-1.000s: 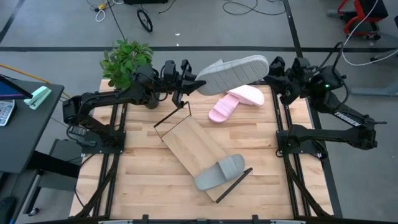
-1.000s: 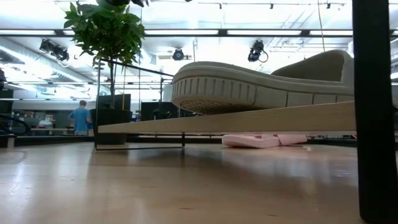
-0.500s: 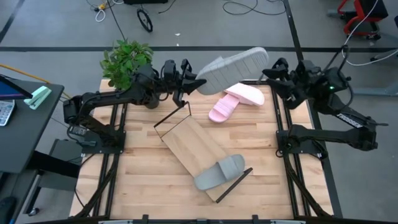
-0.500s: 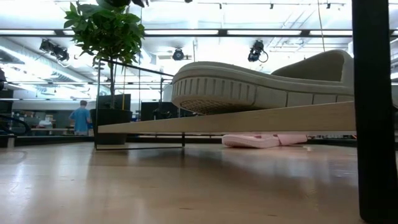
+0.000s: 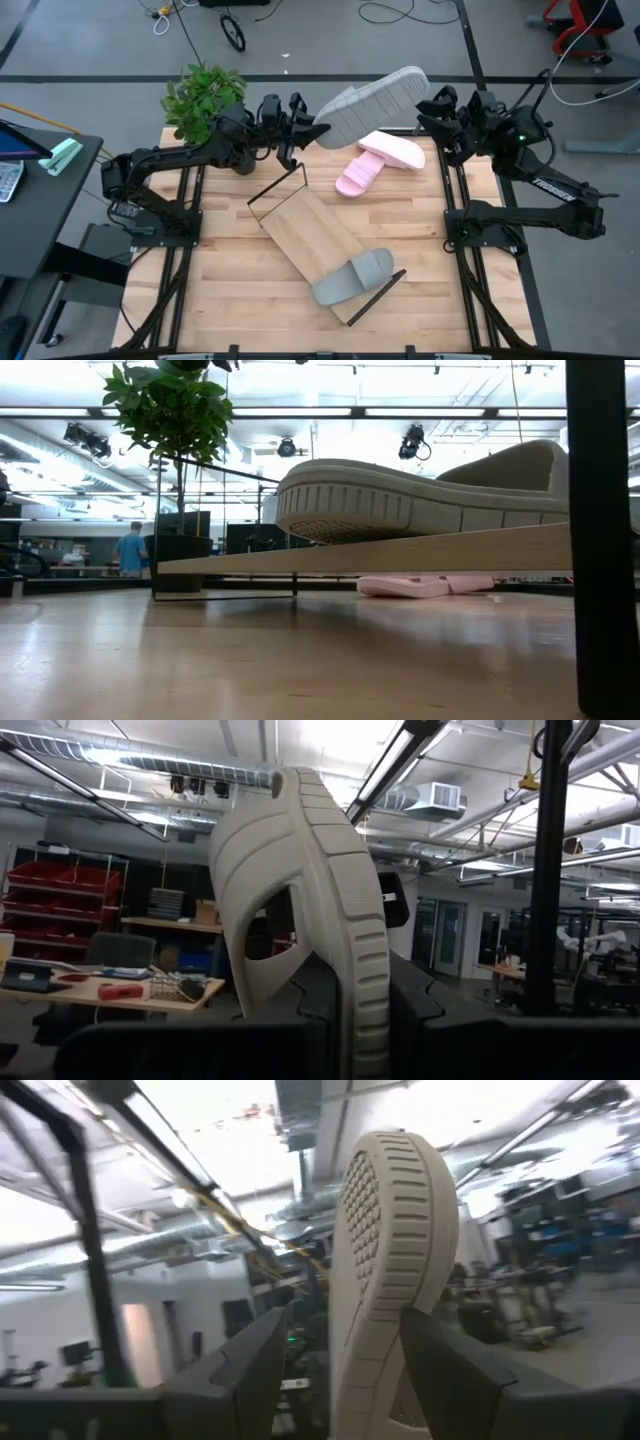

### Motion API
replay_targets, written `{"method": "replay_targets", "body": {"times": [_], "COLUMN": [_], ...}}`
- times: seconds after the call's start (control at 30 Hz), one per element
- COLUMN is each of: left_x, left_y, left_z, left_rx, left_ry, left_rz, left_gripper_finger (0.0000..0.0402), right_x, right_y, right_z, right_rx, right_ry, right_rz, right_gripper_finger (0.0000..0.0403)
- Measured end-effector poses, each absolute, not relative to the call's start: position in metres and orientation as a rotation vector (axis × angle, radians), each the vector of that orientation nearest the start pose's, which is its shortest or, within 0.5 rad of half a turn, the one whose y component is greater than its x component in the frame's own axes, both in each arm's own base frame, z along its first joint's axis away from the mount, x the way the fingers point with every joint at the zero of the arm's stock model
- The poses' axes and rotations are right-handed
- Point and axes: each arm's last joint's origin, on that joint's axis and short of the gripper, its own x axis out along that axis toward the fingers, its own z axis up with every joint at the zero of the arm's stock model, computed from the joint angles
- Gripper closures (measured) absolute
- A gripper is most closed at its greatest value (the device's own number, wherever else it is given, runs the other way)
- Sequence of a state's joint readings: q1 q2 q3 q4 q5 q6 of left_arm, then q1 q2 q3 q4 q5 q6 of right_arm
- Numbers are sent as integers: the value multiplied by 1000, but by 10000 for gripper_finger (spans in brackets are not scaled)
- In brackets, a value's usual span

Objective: Pick and place slides into the shelf
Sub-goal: Put the gray slide on the shelf

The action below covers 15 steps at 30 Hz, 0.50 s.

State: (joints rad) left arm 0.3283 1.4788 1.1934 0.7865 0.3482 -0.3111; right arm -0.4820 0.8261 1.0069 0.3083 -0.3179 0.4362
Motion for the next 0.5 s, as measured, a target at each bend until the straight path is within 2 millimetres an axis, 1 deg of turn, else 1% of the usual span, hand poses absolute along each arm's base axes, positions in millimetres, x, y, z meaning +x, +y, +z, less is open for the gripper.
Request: {"method": "replay_targets", "body": {"times": [0.13, 0.33, 0.5], "left_x": [317, 317, 318], "left_y": [98, 97, 97], "left_z": [400, 399, 398], "left_rx": [-141, -143, -146], "left_ry": [-459, -446, -435], "left_rz": [-91, -103, -104], "left_gripper_finger": [358, 358, 358], "right_x": [139, 133, 132], "right_y": [-71, -76, -81], "right_z": [445, 447, 446], "right_rx": [227, 228, 247], "right_ry": [-477, -501, -504], "right_rz": [-116, -159, -179], "right_gripper_finger": [197, 197, 197]}}
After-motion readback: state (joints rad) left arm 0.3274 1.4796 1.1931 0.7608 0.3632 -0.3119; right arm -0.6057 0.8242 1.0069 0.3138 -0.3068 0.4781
